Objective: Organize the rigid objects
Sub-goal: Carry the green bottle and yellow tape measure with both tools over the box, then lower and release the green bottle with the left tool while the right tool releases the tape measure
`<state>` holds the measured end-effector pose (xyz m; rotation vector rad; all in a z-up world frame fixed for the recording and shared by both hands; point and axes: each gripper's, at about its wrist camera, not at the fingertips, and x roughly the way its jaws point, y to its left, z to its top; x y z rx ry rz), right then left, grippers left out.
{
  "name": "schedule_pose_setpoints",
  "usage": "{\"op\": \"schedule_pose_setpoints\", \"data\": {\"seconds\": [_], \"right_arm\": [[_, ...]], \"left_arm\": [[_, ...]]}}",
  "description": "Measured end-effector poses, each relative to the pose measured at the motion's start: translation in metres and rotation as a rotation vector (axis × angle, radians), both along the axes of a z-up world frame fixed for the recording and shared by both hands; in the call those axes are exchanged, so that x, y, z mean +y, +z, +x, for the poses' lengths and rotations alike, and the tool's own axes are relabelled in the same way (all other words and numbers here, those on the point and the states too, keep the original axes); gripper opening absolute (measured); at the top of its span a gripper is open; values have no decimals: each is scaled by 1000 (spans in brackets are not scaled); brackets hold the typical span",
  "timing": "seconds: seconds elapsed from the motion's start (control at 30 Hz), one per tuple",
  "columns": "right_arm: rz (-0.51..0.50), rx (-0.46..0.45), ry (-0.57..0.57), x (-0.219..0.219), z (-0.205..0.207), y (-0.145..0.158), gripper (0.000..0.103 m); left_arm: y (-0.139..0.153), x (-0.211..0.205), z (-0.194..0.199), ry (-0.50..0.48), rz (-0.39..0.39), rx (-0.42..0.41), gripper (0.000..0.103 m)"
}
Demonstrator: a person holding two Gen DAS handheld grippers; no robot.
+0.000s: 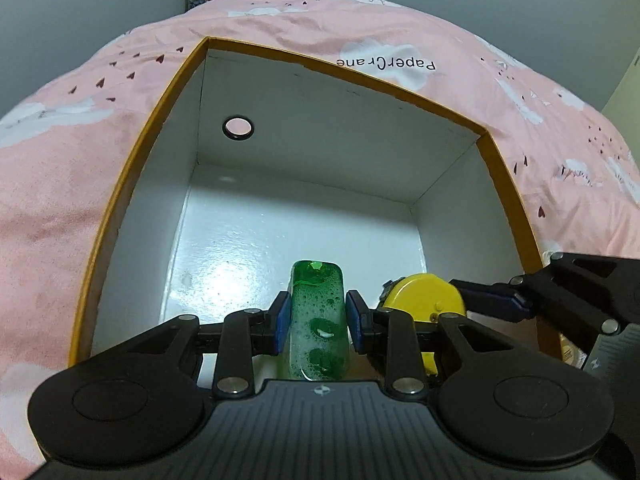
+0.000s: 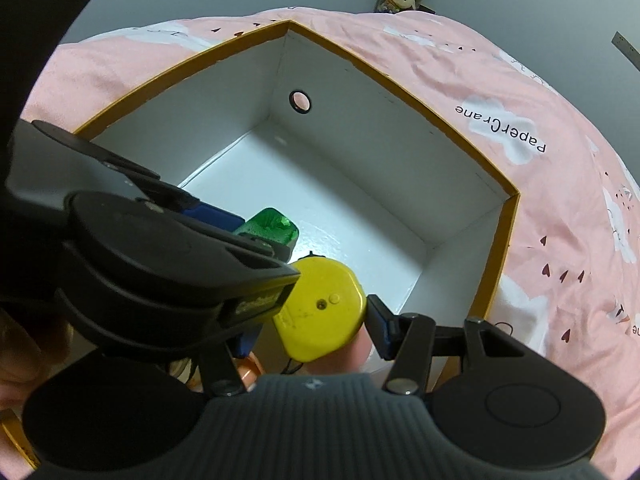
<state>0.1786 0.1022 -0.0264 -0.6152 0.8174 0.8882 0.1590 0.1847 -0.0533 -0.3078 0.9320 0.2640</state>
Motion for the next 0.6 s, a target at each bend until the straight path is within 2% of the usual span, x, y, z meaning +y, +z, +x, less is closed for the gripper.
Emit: {"op": "schedule_pose_setpoints", "data": {"seconds": [0.17, 0.6], "right_arm": [[11, -5, -2, 5, 3, -1, 54], [27, 2, -5, 1, 2, -1, 54]], "left_arm": [[8, -10, -3, -14, 127, 10, 36], [5, -24, -4, -66, 322, 95, 35]]}}
